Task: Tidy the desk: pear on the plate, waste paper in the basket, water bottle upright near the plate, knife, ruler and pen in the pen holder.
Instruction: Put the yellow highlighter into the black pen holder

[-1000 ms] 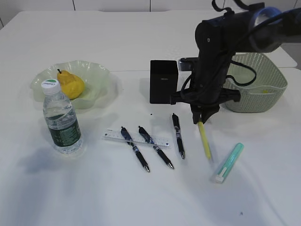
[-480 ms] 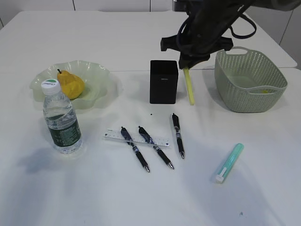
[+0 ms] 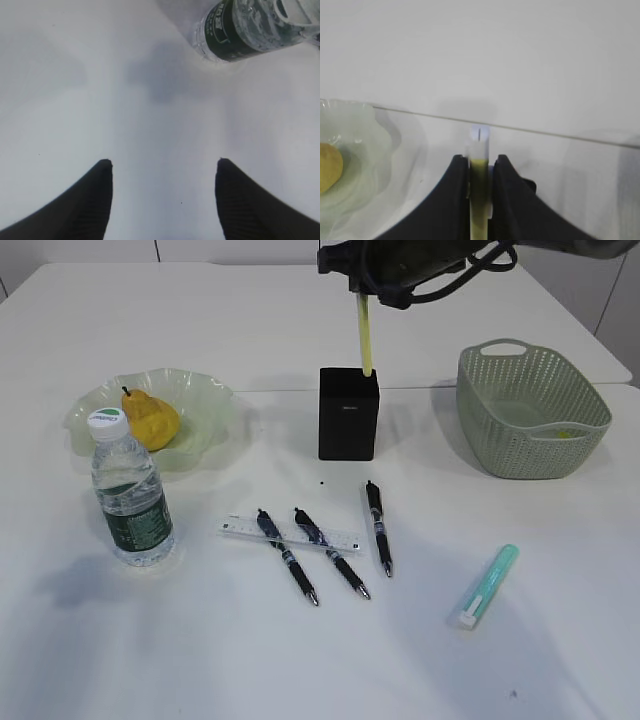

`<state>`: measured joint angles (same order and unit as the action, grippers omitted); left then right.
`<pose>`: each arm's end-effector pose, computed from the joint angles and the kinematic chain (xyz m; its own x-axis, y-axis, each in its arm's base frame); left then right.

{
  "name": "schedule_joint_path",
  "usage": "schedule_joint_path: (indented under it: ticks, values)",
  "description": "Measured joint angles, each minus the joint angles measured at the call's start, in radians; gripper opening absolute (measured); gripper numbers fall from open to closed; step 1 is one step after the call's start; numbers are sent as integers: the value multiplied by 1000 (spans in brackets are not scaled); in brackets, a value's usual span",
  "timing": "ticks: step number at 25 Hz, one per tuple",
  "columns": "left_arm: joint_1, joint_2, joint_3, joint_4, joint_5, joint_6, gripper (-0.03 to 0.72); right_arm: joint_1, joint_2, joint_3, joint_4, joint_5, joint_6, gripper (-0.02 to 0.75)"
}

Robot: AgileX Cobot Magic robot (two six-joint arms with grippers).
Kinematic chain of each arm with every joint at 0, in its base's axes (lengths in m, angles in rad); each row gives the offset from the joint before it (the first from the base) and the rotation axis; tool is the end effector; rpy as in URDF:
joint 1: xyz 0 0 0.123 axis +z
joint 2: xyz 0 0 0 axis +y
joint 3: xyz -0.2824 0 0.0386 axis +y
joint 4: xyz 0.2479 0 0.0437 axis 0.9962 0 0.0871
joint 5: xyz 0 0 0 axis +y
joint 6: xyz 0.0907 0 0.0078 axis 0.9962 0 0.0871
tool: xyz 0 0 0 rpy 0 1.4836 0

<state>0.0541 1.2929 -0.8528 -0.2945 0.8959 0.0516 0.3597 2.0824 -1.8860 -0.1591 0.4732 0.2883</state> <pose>0.2331 -0.0081 0.2556 -0.9347 -0.1826 -0.3049 -0.1038 0.9608 -0.2570 0.4699 0.1697 0.2952 -0.5483 -0.0507 -0.8347 -0.2168 0.9727 0.0833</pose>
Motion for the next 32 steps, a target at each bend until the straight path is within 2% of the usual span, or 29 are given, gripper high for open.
schedule_joint_path:
  ticks: [14, 32]
  values:
    - [0, 0, 0, 0, 4, 0, 457, -4, 162, -2, -122, -399, -1, 90]
    - [0, 0, 0, 0, -19, 0, 457, -32, 258, -2, -128, -430, -1, 89]
